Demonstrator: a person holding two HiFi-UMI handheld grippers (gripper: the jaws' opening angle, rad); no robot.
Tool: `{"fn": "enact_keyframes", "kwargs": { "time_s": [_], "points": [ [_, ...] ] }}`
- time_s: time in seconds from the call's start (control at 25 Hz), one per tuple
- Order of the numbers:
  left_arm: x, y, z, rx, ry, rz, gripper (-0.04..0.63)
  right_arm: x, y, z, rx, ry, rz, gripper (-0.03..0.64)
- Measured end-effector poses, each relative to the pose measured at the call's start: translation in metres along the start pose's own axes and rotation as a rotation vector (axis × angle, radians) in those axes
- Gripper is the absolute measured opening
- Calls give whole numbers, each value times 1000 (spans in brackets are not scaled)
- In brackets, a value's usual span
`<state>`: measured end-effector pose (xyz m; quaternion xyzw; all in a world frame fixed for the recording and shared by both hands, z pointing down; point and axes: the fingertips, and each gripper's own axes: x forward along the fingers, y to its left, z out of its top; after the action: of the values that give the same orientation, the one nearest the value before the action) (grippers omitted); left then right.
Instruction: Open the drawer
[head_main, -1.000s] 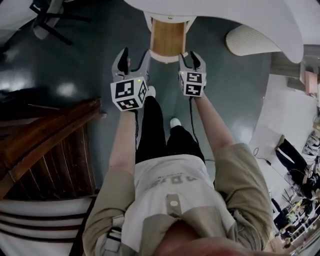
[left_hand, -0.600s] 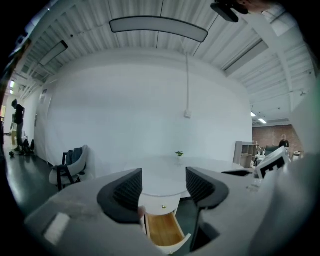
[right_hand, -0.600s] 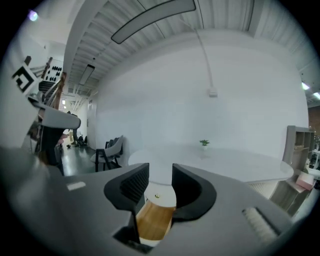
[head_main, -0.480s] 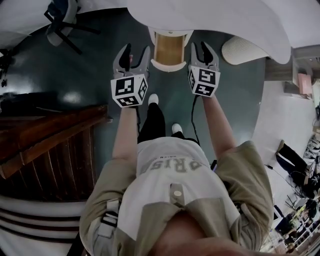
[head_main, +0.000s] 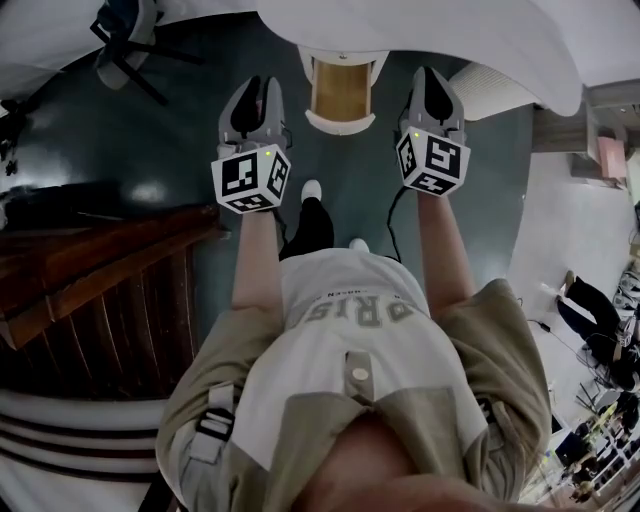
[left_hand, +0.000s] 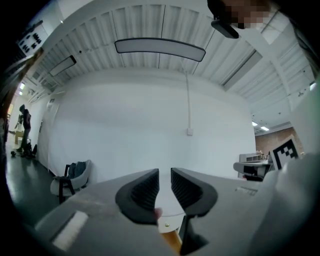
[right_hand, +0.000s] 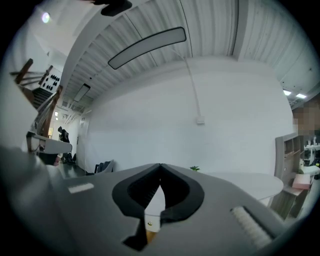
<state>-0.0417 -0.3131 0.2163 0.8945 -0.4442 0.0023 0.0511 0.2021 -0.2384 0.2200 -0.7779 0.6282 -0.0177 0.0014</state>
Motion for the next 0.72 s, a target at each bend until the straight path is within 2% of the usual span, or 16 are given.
{"fn": "enact_keyframes", "kwargs": {
  "time_s": [0.12,0.52,0.72],
  "points": [
    [-2,0,2,9,-5,-1,9,-5,-1,4,-21,4,6,5],
    [13,2,13,48,-20,-22,8,-1,8,11,-63,7,27,5],
    [22,-9,14,32,-30,-56,8,-1,11,14,-78,-13,38,5]
  ]
}}
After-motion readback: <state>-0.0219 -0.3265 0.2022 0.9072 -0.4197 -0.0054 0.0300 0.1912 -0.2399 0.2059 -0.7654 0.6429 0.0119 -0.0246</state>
